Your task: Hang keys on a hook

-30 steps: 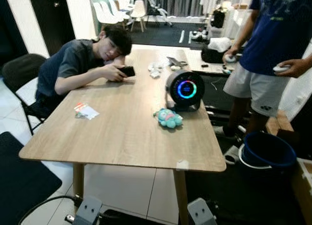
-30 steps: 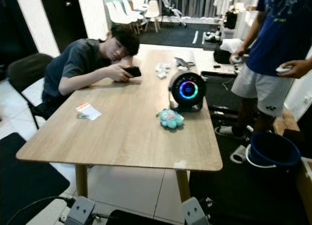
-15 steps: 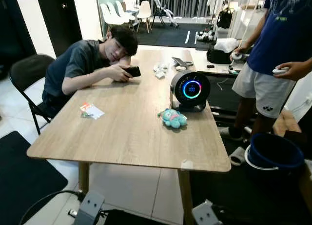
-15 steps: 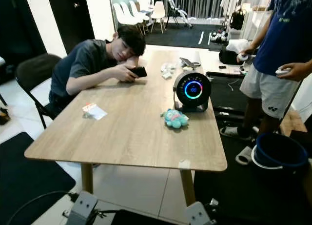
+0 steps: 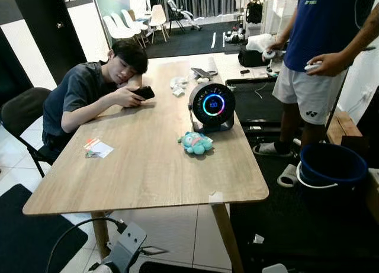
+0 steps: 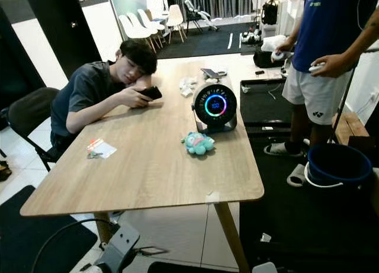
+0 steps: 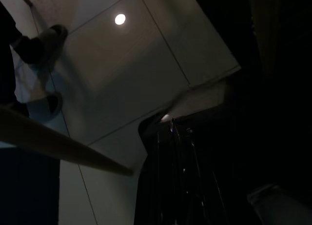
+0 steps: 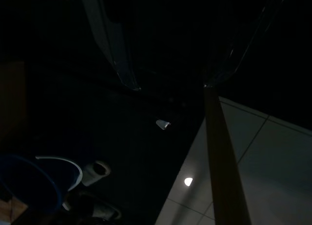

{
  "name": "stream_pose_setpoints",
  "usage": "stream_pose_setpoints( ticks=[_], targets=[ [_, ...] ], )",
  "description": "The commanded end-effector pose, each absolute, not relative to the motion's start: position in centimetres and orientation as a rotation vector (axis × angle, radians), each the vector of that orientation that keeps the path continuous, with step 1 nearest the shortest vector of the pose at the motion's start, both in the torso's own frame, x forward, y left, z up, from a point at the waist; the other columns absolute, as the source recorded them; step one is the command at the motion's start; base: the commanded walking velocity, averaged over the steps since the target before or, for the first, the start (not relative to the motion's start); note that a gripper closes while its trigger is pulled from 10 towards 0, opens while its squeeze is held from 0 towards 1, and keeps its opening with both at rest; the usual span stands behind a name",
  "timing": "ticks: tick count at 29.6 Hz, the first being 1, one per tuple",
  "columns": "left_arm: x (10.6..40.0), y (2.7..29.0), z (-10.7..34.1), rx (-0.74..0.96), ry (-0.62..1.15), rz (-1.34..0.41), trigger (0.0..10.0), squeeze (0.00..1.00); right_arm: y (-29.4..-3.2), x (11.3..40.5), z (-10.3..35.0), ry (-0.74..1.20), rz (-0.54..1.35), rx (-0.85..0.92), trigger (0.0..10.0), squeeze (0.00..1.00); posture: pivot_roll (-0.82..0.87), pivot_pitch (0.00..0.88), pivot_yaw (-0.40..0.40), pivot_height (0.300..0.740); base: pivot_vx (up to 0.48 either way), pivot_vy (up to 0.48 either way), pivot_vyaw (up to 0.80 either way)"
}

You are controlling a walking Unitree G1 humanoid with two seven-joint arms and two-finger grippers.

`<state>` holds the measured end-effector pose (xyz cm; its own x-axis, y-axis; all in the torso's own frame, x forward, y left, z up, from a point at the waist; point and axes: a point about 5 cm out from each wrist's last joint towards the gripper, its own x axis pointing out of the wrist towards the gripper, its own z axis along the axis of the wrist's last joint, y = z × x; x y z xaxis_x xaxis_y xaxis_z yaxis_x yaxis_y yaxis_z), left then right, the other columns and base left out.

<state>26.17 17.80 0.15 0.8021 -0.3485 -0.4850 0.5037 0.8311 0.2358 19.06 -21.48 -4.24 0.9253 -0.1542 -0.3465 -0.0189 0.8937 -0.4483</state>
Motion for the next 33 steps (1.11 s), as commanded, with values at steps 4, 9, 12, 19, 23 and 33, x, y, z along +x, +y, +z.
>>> stream_pose_setpoints(
  ticks=[4, 9, 12, 19, 23, 33],
  targets=[
    [25.7, 18.7, -0.4, 0.389, 0.477, -0.477, 10.0, 0.00, -20.8, 18.8, -4.5, 0.390, -0.067, -0.450, 10.0, 0.00, -0.05, 0.108, 0.179, 0.740, 0.000, 0.000, 0.00],
    [25.7, 19.9, 0.0, 0.400, 0.471, -0.461, 10.0, 0.00, -19.5, 18.8, -4.8, 0.395, -0.047, -0.433, 10.0, 0.00, -0.02, 0.111, 0.193, 0.740, 0.000, 0.000, 0.00],
    [25.8, 20.0, 0.1, 0.389, 0.464, -0.445, 10.0, 0.00, -19.2, 18.8, -4.8, 0.389, -0.031, -0.434, 10.0, 0.00, -0.02, 0.115, 0.175, 0.740, 0.000, 0.000, 0.00],
    [26.0, 18.4, -0.4, 0.347, 0.454, -0.434, 10.0, 0.00, -20.6, 19.4, -4.1, 0.366, 0.016, -0.488, 10.0, 0.00, -0.06, 0.107, 0.101, 0.740, 0.000, 0.000, 0.00],
    [26.7, 16.8, -0.4, 0.310, 0.440, -0.442, 10.0, 0.00, -22.8, 19.9, -3.3, 0.358, 0.009, -0.537, 10.0, 0.00, -0.08, 0.103, 0.070, 0.740, 0.000, 0.000, 0.00],
    [27.7, 16.3, 0.0, 0.204, 0.435, -0.377, 10.0, 0.00, -23.6, 20.2, -2.7, 0.346, 0.013, -0.561, 10.0, 0.00, -0.11, 0.113, 0.060, 0.740, 0.000, 0.000, 0.00]
  ],
)
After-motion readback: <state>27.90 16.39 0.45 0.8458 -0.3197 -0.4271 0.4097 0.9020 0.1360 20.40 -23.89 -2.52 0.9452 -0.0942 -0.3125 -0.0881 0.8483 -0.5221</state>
